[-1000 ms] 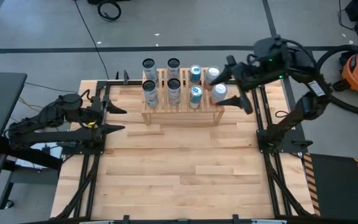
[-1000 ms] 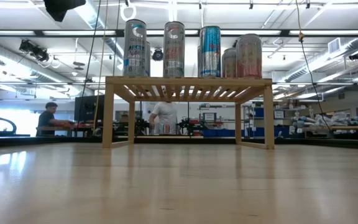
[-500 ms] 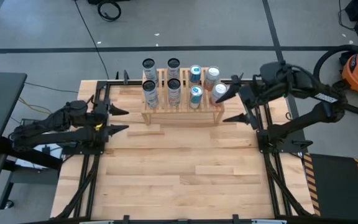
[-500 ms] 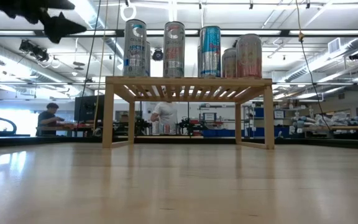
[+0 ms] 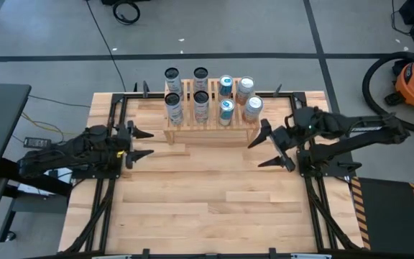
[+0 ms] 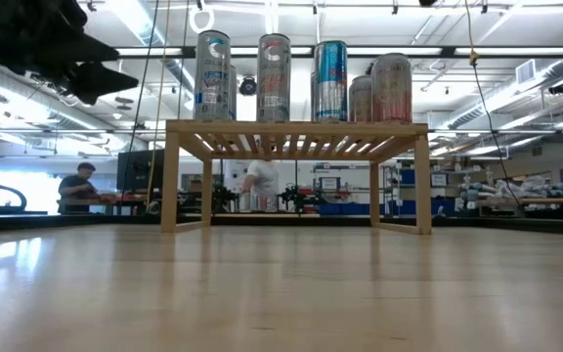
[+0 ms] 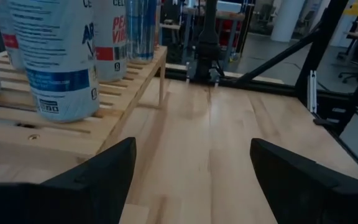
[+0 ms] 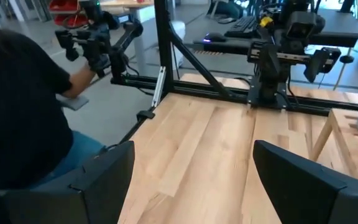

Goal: Place canned beverage on shelf
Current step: Return to Home Position

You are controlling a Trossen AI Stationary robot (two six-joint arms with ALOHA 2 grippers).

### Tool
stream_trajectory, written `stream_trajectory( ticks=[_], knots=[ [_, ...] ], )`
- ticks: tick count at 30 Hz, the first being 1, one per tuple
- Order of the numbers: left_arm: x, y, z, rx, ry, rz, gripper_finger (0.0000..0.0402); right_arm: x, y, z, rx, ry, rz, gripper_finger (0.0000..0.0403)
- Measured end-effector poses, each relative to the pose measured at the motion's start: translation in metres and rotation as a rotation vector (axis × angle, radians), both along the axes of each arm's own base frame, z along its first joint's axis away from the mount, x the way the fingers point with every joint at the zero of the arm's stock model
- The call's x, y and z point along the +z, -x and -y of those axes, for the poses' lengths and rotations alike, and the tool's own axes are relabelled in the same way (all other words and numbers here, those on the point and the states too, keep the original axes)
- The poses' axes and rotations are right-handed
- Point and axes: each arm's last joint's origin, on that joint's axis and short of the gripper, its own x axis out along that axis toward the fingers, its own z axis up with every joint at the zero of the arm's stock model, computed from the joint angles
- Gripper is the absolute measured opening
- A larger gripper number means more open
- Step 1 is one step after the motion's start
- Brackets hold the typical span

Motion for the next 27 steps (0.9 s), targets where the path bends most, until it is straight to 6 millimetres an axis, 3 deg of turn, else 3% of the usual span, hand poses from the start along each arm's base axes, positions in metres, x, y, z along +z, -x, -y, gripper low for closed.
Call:
stream_trajectory(
  ticks=[15, 23, 27],
  knots=[
    [-0.036, -0.009, -0.002, -0.009, -0.063, -0.016, 0.0318, -0.078, 0.000, -0.001, 0.001, -0.005, 0.070, 0.0337],
    [-0.057, -0.012, -0.003, 0.018, -0.065, -0.040, 0.0318, -0.093, 0.001, -0.001, -0.005, -0.029, 0.043, 0.0337],
    [-0.057, -0.012, -0.003, 0.021, -0.090, -0.043, 0.0318, -0.099, 0.002, -0.001, -0.002, -0.014, 0.034, 0.0337]
  ],
)
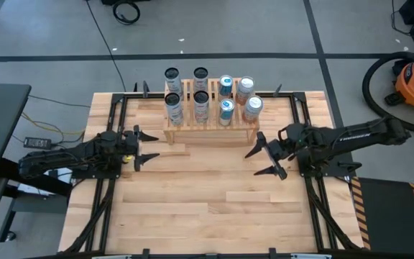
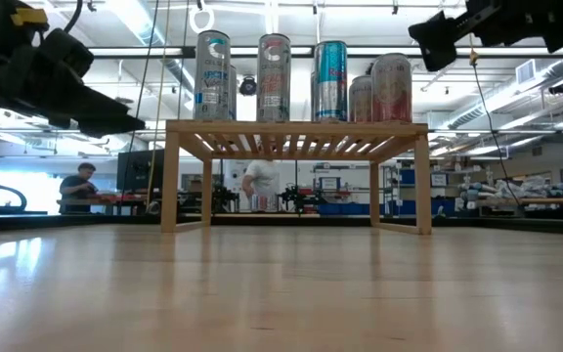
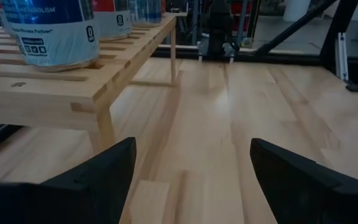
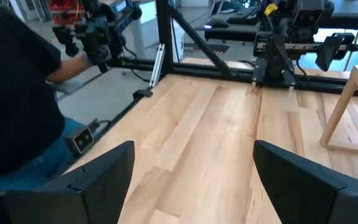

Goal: Place canned beverage on shelf
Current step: Return to Home Position

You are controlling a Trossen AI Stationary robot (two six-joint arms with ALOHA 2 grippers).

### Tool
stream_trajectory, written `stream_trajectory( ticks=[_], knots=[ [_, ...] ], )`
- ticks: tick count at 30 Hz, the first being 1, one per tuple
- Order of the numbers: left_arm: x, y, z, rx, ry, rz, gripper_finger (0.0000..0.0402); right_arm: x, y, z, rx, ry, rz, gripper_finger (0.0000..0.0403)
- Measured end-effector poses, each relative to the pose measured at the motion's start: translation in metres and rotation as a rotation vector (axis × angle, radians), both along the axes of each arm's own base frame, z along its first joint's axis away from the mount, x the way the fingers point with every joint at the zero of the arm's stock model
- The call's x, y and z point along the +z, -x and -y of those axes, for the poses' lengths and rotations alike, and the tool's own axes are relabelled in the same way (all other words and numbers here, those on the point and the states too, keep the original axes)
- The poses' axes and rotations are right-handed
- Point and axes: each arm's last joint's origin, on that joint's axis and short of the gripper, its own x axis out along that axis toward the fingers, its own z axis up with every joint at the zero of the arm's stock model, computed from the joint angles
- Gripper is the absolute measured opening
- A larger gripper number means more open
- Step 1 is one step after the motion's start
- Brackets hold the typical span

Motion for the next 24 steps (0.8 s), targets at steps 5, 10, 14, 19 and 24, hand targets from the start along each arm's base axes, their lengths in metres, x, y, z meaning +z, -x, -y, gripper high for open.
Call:
stream_trajectory(
  ticks=[5, 10, 14, 19, 24],
  knots=[
    [-0.0006, 0.0001, 0.0000, -0.002, -0.013, -0.008, 0.0318, -0.0081, 0.0007, 0.0000, 0.003, 0.013, 0.016, 0.0337],
    [-0.0006, 0.0002, -0.0009, 0.032, -0.018, -0.010, 0.0318, -0.0082, 0.0005, 0.0000, 0.002, 0.008, 0.030, 0.0337],
    [-0.0005, 0.0007, -0.0031, 0.109, -0.030, -0.011, 0.0318, -0.0077, 0.0004, 0.0000, 0.002, 0.007, 0.035, 0.0337],
    [0.0001, 0.0011, -0.0045, 0.157, -0.038, -0.007, 0.0318, -0.0077, 0.0004, 0.0000, 0.000, 0.000, 0.031, 0.0337],
    [0.0001, 0.0011, -0.0046, 0.161, -0.040, -0.008, 0.0318, -0.0078, 0.0004, 0.0000, 0.000, 0.000, 0.031, 0.0337]
  ],
)
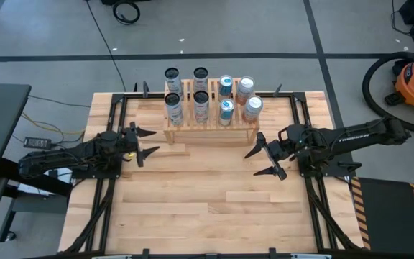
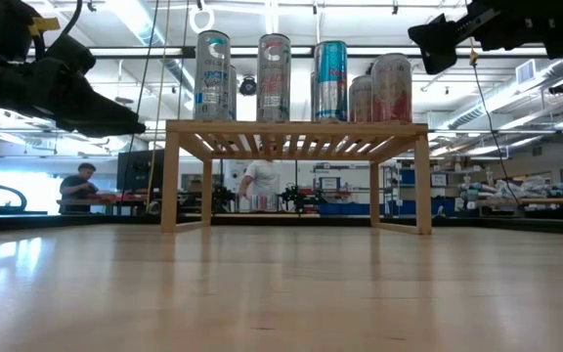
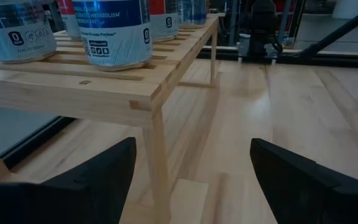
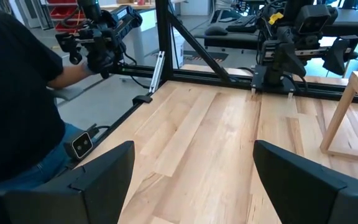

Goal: Place canned beverage on shelf
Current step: Return to Home Position

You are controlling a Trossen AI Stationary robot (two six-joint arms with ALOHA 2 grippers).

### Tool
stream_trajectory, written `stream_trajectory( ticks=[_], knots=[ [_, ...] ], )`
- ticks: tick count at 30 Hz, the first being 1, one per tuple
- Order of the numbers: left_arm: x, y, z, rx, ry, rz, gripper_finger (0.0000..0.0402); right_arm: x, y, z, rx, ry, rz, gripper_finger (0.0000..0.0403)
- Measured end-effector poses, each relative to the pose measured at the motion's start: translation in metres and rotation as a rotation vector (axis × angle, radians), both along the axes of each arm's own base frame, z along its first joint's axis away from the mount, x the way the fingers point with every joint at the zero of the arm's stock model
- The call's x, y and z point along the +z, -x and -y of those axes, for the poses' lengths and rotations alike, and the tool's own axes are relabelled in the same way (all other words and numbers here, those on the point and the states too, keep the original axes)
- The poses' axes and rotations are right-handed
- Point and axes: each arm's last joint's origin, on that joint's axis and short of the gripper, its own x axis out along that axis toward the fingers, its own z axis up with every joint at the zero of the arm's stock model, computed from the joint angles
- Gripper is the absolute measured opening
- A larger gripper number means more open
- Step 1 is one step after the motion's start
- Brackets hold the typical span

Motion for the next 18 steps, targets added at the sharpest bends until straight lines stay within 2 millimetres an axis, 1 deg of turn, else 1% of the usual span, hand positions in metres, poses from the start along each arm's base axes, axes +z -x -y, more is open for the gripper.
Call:
stream_trajectory(
  ticks=[6, 11, 16, 18],
  knots=[
    [-0.0001, 0.0000, 0.0000, 0.000, 0.001, -0.001, 0.0318, -0.0018, 0.0004, 0.0001, -0.003, -0.007, -0.022, 0.0337],
    [-0.0004, 0.0001, 0.0000, 0.000, 0.001, -0.007, 0.0318, -0.0014, 0.0003, 0.0000, -0.016, -0.090, -0.054, 0.0337],
    [-0.0026, 0.0006, 0.0001, 0.002, 0.017, -0.028, 0.0318, -0.0014, 0.0015, -0.0024, 0.083, -0.064, -0.040, 0.0337],
    [-0.0027, 0.0006, 0.0001, 0.007, 0.048, -0.020, 0.0318, -0.0053, 0.0028, -0.0038, 0.138, -0.043, -0.033, 0.0337]
  ],
)
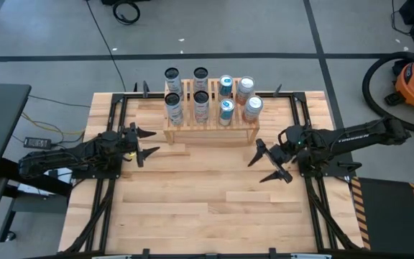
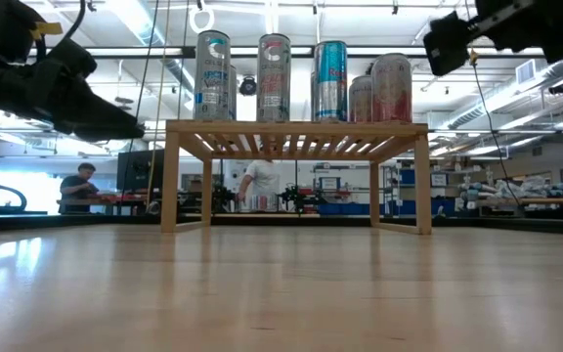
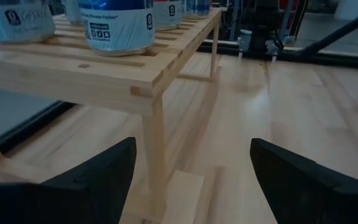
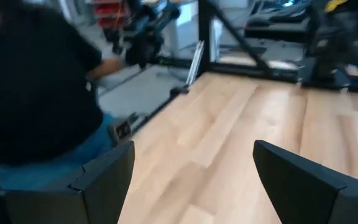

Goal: Place canned beverage on shelf
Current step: Return to Home Position

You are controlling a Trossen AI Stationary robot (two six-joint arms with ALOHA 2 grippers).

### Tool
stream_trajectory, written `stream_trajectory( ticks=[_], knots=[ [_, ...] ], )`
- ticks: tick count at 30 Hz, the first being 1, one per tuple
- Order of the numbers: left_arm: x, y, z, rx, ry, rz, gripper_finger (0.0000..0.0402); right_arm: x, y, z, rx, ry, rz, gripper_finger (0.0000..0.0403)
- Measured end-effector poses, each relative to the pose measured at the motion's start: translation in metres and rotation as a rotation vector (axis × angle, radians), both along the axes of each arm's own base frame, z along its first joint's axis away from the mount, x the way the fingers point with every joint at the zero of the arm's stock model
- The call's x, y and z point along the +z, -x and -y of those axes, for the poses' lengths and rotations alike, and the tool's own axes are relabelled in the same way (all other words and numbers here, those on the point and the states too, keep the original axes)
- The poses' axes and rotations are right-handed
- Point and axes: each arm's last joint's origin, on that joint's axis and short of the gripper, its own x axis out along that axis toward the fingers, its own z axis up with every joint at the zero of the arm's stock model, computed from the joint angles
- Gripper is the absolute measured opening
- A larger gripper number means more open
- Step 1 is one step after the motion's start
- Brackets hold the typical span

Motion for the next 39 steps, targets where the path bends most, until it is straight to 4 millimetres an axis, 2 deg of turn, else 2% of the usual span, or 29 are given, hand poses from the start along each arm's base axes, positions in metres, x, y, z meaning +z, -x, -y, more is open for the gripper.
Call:
stream_trajectory(
  ticks=[4, 11, 16, 30, 39],
  knots=[
    [0.000, 0.000, 0.000, 0.007, 0.039, 0.010, 0.0318, -0.024, 0.004, 0.000, 0.003, 0.047, -0.021, 0.0337],
    [-0.001, 0.000, 0.000, 0.004, 0.026, -0.001, 0.0318, -0.056, 0.011, 0.005, -0.219, 0.005, -0.063, 0.0337],
    [-0.001, 0.000, 0.000, -0.005, -0.016, -0.021, 0.0318, -0.073, 0.019, 0.005, -0.222, -0.014, -0.020, 0.0337],
    [-0.001, 0.000, 0.000, -0.024, -0.107, -0.055, 0.0318, -0.091, 0.028, 0.006, -0.224, -0.020, -0.038, 0.0337],
    [-0.002, 0.000, 0.000, -0.012, -0.053, -0.039, 0.0318, -0.099, 0.033, 0.006, -0.224, -0.031, -0.045, 0.0337]
  ],
)
